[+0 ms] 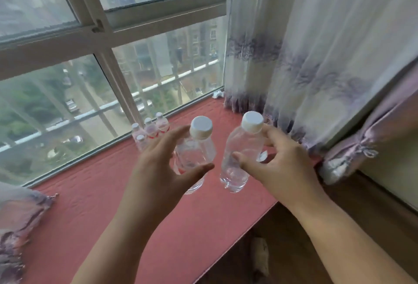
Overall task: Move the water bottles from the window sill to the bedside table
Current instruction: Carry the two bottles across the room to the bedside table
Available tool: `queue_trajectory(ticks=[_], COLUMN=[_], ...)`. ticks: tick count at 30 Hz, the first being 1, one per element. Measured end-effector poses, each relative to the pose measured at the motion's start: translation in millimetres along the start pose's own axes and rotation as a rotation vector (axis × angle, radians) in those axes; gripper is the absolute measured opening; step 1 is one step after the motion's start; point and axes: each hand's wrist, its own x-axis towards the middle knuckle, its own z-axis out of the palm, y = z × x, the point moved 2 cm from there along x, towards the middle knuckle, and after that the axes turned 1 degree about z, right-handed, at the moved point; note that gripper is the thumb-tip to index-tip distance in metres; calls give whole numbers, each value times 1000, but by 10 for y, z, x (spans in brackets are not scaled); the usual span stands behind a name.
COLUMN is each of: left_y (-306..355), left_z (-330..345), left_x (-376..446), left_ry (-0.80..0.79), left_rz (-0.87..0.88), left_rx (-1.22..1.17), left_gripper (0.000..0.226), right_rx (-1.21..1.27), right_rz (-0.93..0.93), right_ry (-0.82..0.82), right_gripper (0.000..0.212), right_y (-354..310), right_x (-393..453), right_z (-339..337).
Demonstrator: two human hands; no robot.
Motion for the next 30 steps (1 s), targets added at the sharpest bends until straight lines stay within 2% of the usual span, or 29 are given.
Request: queue_trajectory(ticks=[7,16,23,30], left_y=[424,1398,2194,2777], left_z=[545,1390,1961,2426], left_x=[17,-99,-345,-601], left_ry=[-219,-422,-572,-645], left_rz=[149,383,476,549], left_rx=[-51,-59,-152,-179], left_gripper=[78,81,86,80], right_rx=[-17,54,78,59], right_rz=[171,340,426,511], right_ry=[163,450,587,656], right_gripper=[61,56,54,53], right_y=[331,834,1119,1340], right_x=[-695,-1465,-2017,-2435], right_z=[-464,-1317,-2005,-2568])
